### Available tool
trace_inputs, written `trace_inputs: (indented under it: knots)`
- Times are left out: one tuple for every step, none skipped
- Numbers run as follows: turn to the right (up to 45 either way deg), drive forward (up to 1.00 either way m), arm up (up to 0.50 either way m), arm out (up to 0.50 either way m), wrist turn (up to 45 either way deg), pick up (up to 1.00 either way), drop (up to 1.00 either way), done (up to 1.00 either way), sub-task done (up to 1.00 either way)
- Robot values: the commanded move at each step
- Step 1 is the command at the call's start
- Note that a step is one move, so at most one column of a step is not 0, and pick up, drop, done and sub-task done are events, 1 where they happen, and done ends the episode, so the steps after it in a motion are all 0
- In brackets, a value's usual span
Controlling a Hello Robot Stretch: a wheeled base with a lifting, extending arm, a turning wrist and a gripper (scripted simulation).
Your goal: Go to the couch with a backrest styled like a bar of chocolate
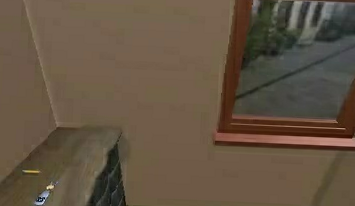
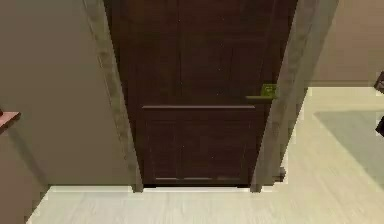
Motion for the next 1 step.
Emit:
trace_inputs:
  knots:
    - [45.0,0.00,0.00,0.00,0.0,0.00,0.00,0.00,0.00]
